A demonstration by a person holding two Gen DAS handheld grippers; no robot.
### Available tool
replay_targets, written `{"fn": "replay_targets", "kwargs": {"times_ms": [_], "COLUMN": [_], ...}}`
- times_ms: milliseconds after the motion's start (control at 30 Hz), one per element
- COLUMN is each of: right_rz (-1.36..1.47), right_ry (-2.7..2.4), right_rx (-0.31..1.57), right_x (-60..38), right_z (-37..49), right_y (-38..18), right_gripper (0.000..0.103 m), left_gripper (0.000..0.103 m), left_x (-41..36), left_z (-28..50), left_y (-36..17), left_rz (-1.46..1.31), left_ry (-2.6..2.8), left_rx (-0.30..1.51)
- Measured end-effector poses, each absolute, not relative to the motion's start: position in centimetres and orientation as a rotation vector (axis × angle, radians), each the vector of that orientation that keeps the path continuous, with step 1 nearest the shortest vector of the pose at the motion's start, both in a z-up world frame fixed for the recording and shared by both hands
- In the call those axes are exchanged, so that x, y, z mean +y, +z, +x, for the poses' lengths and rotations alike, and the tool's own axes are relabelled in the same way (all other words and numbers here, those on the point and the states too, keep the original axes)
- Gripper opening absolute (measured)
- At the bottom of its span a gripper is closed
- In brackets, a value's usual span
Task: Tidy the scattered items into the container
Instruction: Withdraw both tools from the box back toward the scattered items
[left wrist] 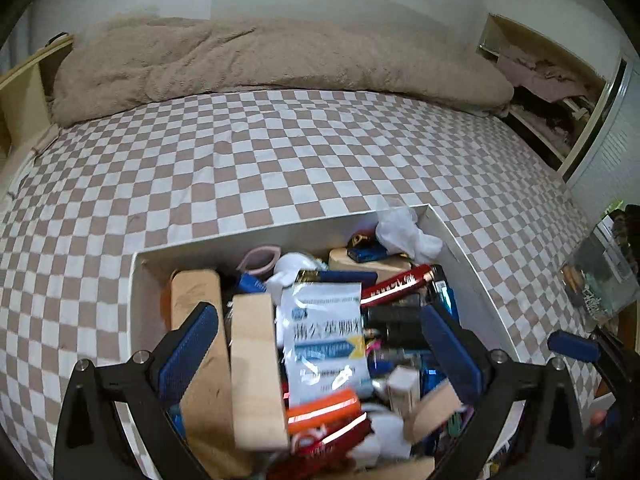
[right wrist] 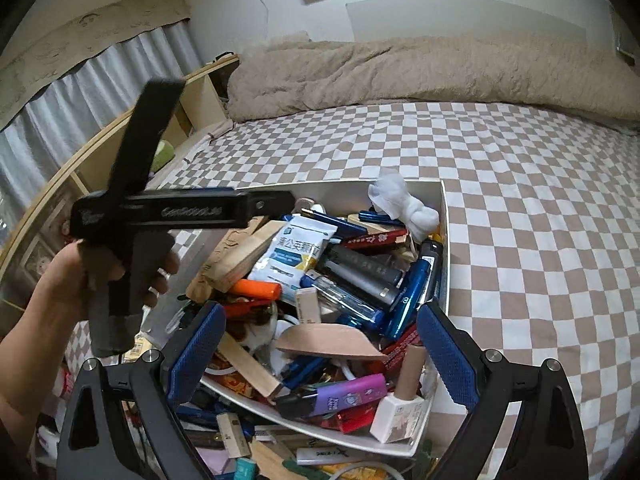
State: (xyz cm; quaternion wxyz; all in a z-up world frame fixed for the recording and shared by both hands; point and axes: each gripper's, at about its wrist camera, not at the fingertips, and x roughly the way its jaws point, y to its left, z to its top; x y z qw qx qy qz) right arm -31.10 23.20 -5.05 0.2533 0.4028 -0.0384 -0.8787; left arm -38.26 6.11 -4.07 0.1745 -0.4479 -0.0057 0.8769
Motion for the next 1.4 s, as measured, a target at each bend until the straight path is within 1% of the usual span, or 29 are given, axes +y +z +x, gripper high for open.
{"fn": "replay_targets", "kwargs": {"times_ms": [233, 700, 1000, 1400], "right_rz": [1.056, 0.985, 0.937, 0.85], "right_ry": [-2.447, -2.498, -2.55, -2.622], "right_rx": [-0.074, -0.138, -0.078, -0.009], "right_x": [22.5, 22.5, 22.2, 22.3], "right_z": [-29.5, -25.2, -21.3, -16.7], "right_y": [-3.2, -0.2, 1.8, 3.9], "right_gripper": [0.096, 0.096, 0.097, 0.097], "left_gripper": [0.102, 0.102, 0.102, 0.103], "left_x": [4.3, 1.2, 0.7, 0.7], "left_z": [-34.4, -26.1, -20.4, -14.6], "left_y": [-2.5, 1.4, 3.7, 6.1], "left_rz": [-1.223, -1.066, -0.98, -0.89], "left_ry": [2.522, 2.618, 2.657, 2.682], "left_rx": [-0.044, -0.066, -0.051, -0.021]}}
